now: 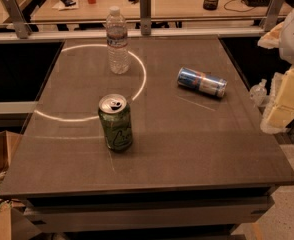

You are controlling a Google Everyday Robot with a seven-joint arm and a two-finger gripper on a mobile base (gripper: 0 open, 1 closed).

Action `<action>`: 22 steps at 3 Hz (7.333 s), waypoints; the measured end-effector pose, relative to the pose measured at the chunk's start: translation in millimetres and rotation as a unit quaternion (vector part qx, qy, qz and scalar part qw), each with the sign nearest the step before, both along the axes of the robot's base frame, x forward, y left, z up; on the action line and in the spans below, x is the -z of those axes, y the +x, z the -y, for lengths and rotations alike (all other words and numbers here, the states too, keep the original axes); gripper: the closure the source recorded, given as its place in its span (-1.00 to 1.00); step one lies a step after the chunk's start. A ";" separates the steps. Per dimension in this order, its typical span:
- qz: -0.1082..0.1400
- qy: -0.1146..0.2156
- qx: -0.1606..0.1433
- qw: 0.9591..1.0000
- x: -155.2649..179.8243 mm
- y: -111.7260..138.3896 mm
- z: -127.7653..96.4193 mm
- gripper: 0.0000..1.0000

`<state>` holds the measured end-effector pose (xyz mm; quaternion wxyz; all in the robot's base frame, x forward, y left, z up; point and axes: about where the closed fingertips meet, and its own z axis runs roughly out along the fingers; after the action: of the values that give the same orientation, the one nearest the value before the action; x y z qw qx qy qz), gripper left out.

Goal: Place redbull can upright

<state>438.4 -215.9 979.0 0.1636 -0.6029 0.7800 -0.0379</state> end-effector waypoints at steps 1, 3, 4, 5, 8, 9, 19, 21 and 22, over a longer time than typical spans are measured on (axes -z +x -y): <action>0.000 0.000 0.000 1.000 0.0 0.0 0.0 -1.00; 0.037 -0.001 0.041 0.998 1.5 47.8 -19.2 -1.00; 0.030 -0.002 0.078 0.996 12.9 83.8 -20.7 -1.00; 0.014 0.005 0.106 0.994 28.1 119.2 -17.9 -1.00; -0.040 0.059 0.130 0.989 90.7 168.4 -35.0 -1.00; -0.037 0.041 0.120 0.991 107.9 176.0 -48.5 -1.00; 0.056 0.291 -0.039 0.954 51.4 146.0 -50.5 1.00; 0.034 0.500 -0.088 0.861 44.5 128.0 -74.7 1.00; 0.030 0.542 -0.100 0.834 47.0 120.5 -81.2 1.00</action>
Offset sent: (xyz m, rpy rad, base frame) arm 0.0448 0.0192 -0.0008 0.0199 -0.0951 -0.0771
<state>558.9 -134.7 932.0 0.4907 -0.4910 0.6054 0.3894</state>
